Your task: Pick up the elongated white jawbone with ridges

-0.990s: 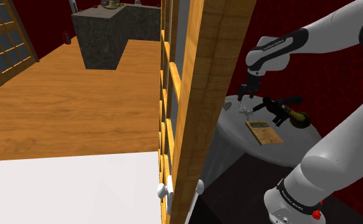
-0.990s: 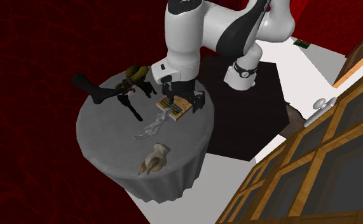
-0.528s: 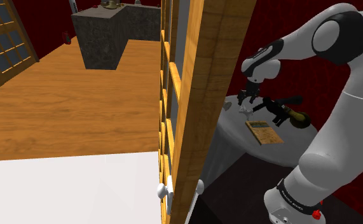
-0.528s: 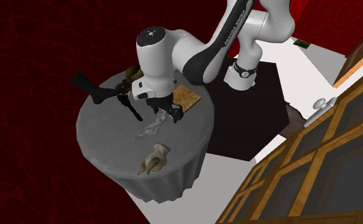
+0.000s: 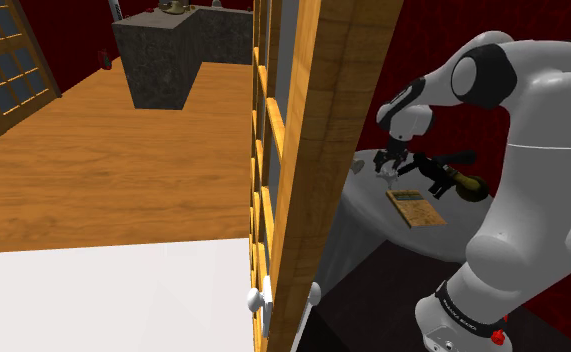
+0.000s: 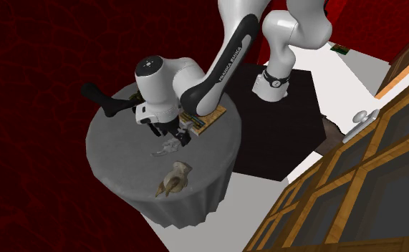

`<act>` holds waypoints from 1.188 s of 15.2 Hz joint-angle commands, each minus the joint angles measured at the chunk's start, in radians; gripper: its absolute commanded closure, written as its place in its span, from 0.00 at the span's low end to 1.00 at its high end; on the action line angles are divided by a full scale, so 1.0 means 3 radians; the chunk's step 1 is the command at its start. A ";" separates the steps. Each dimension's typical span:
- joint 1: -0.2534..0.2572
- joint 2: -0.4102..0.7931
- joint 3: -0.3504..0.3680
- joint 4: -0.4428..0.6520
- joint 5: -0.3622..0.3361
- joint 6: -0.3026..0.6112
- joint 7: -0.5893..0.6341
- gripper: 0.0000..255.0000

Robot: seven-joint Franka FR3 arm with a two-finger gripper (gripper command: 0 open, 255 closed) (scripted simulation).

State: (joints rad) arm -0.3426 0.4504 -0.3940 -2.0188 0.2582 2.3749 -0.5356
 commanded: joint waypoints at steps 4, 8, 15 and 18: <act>-0.0061 0.0189 0.0066 0.0028 0.0103 0.0150 -0.0074 0.00; -0.0070 0.0207 0.0073 0.0026 0.0113 0.0168 -0.0085 1.00; -0.0069 0.0206 0.0073 0.0025 0.0112 0.0168 -0.0084 1.00; -0.0047 0.0139 0.0047 0.0024 0.0076 0.0106 -0.0056 1.00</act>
State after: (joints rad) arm -0.3591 0.5011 -0.3766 -2.0105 0.2856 2.4139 -0.5554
